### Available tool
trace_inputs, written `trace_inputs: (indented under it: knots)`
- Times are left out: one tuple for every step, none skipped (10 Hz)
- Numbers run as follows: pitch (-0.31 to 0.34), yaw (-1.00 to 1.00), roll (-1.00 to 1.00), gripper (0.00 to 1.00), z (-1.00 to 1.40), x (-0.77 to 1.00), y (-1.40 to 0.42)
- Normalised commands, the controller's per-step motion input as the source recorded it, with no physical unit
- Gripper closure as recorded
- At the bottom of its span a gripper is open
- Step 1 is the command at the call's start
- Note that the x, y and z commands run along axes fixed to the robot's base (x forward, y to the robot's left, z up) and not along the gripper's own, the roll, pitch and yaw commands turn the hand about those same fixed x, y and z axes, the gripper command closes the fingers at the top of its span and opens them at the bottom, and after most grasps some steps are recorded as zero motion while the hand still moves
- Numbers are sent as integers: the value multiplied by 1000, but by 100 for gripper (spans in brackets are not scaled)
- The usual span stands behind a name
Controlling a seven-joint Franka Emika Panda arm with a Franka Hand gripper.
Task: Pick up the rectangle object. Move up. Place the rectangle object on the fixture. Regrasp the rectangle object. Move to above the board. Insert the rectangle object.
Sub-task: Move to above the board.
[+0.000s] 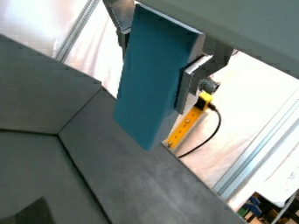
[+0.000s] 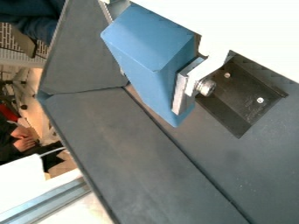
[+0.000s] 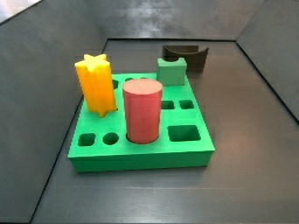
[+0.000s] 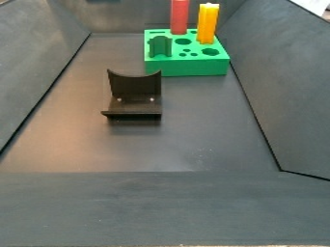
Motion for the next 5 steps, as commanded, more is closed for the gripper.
trace_inputs:
  knots:
    - [122,104,-47,100,542,46,-14]
    - [112,115,-51,100,311,36,-15]
    - [-53,-141,-1000,100,71,-540,-1000]
    - [-63,-143,-1000,100,42,-544,-1000]
    - [-78,-149,-1000,100,58,-568,-1000]
